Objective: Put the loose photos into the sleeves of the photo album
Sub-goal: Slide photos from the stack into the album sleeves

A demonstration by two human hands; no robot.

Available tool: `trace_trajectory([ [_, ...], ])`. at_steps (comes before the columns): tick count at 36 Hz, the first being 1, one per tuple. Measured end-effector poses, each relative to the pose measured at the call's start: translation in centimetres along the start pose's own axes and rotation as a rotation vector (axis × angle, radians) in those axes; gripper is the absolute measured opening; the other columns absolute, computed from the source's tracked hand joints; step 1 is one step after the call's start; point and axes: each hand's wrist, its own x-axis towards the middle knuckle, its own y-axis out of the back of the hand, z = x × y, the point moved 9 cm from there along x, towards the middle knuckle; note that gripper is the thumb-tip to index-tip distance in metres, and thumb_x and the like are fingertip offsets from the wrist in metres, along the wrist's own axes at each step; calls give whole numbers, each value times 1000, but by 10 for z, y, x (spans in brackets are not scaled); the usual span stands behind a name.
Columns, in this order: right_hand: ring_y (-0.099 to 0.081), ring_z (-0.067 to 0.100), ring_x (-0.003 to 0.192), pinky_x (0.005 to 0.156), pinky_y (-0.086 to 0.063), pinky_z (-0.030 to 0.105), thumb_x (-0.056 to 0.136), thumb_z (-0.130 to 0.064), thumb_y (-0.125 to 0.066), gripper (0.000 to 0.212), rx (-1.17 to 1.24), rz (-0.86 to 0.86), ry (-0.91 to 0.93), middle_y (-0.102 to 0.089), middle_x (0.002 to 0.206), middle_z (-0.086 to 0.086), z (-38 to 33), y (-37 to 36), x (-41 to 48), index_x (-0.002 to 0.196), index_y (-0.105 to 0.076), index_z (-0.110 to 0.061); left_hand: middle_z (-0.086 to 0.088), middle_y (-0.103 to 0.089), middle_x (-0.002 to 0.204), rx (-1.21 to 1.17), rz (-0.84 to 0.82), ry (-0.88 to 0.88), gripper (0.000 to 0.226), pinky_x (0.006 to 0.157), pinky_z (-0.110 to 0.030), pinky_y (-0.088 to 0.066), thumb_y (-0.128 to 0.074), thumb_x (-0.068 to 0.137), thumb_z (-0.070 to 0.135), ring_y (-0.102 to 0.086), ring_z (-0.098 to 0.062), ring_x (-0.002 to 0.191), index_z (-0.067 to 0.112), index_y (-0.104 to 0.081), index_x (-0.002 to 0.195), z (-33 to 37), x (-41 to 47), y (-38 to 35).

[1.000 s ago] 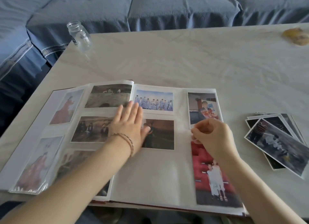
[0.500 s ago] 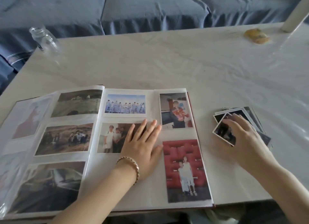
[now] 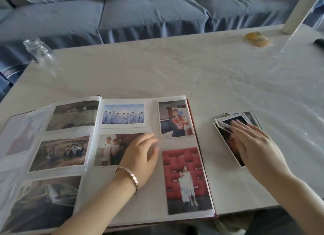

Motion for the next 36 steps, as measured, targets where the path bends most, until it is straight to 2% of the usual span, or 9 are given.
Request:
trace_trajectory([
  [4,-51,24,114,101,-34,33,84,-11,-47,34,115,63,194,-60,119,10,-56,12,1,113,-64,-4,6,-70,90,-545,-55,317,35,72,-27,-55,-51,91,45,-66,-9,83,14,-66,96,8,2,3],
  [8,-50,16,122,107,-32,35,85,-12,-50,37,194,-56,389,-56,127,2,-102,-1,-5,120,-60,-11,-8,-71,72,-1011,-229,582,19,53,-28,-57,-59,88,18,-67,-17,61,4,-66,98,11,-3,-16],
  [11,-46,13,126,109,-30,35,91,-39,-45,43,244,-154,366,-57,129,0,-115,-9,-4,119,-63,-13,-2,-70,74,-779,-55,470,14,67,-27,-56,-63,85,7,-67,-12,66,5,-66,98,-4,3,3],
  [15,-32,-7,121,104,-30,23,86,-59,-46,58,486,-182,-67,-42,129,-18,-89,-9,9,132,-47,-25,17,-61,71,-561,33,298,19,57,0,-40,-62,86,8,-58,13,58,24,-58,78,-8,3,33],
  [20,-64,-1,83,63,-54,17,77,-28,-67,56,855,-371,-506,-63,99,-17,-64,-41,7,128,-45,-26,18,-65,76,-439,-54,186,24,66,-9,-43,-60,88,12,-59,11,67,33,-55,77,-13,-6,46],
  [26,-65,1,60,46,-51,16,79,-19,-68,14,851,-528,-359,-66,61,-17,-85,-50,-1,77,-63,-31,19,-65,84,-111,-138,94,16,72,-6,-44,-58,91,19,-61,7,77,25,-67,102,-21,-14,54],
  [30,-60,-11,62,41,-44,9,80,-19,-67,15,611,-298,-224,-57,66,-25,-76,-23,4,83,-61,-32,-4,-57,131,411,-82,-91,31,108,-38,-27,-54,93,16,-52,-22,123,15,-60,123,-32,-6,65],
  [33,-56,-11,49,39,-39,5,80,-14,-68,15,512,-214,-181,-55,60,-25,-66,-7,3,93,-68,-20,8,-15,156,544,-189,50,43,114,-35,4,-33,100,31,-7,-11,144,30,-34,142,-66,-4,59],
  [36,-56,-8,46,47,-40,-1,80,-11,-68,18,414,-224,-129,-50,48,-26,-63,1,1,97,-72,-14,11,-9,157,585,-177,83,56,111,-33,11,-8,92,47,2,-10,144,38,-27,144,-79,-8,57],
])
